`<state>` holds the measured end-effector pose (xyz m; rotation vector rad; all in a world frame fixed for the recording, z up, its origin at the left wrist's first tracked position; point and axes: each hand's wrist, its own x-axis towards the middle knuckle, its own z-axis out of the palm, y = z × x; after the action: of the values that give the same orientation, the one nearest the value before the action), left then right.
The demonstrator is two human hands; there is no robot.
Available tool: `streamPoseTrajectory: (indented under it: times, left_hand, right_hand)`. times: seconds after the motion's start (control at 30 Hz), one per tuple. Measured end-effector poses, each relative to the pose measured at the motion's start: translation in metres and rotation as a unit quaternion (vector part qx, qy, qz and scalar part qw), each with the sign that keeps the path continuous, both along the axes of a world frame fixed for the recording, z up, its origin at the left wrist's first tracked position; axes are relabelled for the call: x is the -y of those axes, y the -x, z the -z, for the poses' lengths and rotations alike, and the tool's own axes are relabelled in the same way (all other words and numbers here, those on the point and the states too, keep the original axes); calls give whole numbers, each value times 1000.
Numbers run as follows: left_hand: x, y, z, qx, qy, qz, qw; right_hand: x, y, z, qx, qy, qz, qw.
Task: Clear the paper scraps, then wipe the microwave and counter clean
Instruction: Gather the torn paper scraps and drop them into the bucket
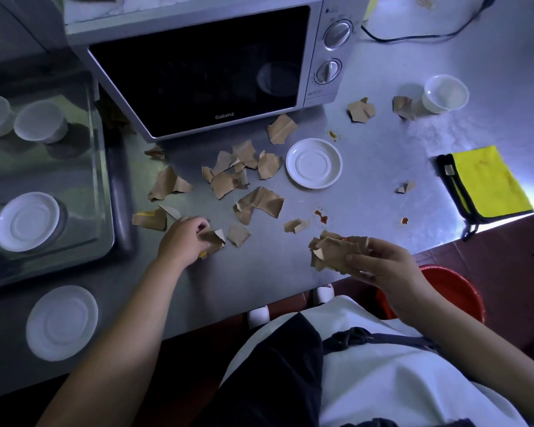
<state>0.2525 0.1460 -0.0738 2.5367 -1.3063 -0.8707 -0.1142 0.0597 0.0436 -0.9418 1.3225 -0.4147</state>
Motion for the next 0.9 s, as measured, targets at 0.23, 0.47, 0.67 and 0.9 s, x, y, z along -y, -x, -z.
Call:
streamPoseTrajectory:
  times: [0.23, 0.47, 0.67, 0.9]
  left_hand:
    - [-1, 9, -6, 25, -38, 0, 999]
    - [-4, 23, -13, 26, -43, -46, 998]
    - [-17, 38, -21, -18, -46, -91, 995]
    - [-14, 72, -59, -116, 89, -171, 974]
  right_hand:
    - [8, 4, -2, 20, -4, 3, 1000]
    - [27, 7, 0, 69, -13, 7, 998]
    - [43, 1, 5, 98, -16, -39, 994]
    - [59, -13, 2, 183, -52, -172, 967]
